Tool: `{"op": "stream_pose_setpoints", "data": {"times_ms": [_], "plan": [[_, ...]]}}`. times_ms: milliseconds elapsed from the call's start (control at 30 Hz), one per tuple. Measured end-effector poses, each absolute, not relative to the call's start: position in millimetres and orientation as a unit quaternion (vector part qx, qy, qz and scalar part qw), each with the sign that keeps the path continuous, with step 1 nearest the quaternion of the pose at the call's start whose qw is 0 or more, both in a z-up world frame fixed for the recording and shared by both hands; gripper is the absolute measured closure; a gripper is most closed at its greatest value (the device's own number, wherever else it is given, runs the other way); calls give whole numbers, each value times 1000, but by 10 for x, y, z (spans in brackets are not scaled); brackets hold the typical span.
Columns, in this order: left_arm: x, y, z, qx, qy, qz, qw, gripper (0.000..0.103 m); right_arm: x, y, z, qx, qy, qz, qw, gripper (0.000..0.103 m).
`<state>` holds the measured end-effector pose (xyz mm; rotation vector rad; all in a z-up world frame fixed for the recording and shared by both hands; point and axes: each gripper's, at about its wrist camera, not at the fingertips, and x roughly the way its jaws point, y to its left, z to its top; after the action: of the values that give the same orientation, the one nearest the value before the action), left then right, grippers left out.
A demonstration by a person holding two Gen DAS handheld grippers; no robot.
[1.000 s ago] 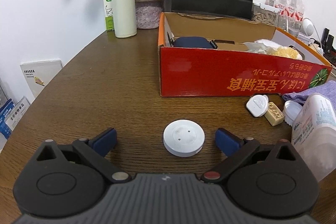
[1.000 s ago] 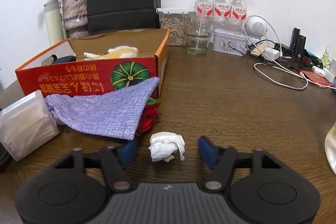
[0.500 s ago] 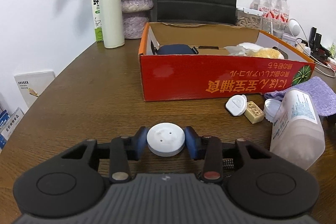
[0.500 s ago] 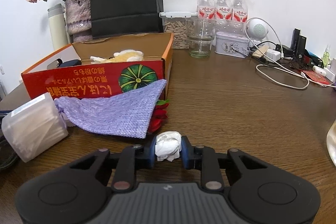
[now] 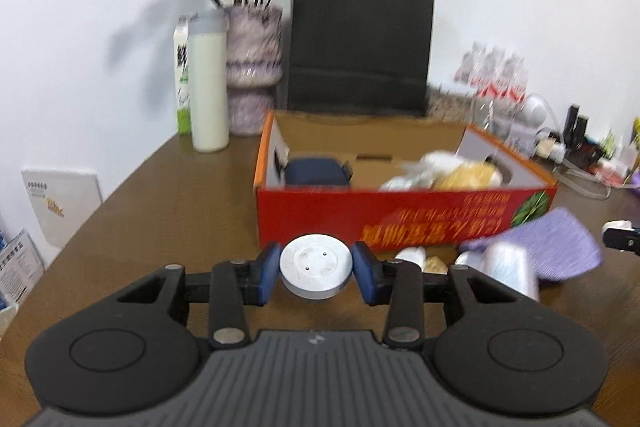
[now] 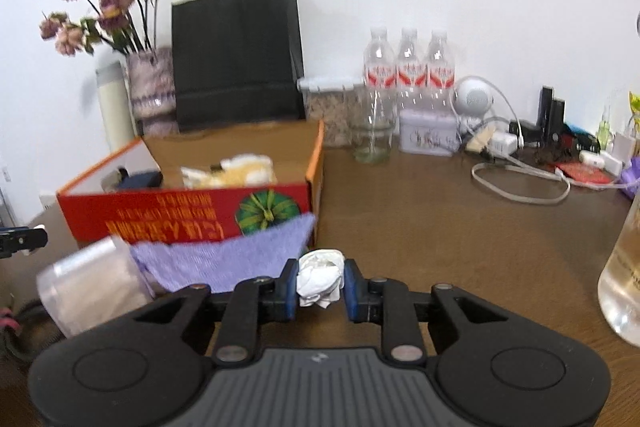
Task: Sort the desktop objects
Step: 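Close right tool on the small tissue while left tool grasps the white disc, then carry tissue and white disc into the box and open both tools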
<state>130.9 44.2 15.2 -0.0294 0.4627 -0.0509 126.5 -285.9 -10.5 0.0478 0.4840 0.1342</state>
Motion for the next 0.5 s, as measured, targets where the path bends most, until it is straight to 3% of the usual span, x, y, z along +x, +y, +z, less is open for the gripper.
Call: {"op": "stream_pose_setpoints", "data": {"times_ms": [500], "plan": [[1604,91,815,-14,140,-66,988,63,1575,-2334,726,12,144,128,981,81]]}}
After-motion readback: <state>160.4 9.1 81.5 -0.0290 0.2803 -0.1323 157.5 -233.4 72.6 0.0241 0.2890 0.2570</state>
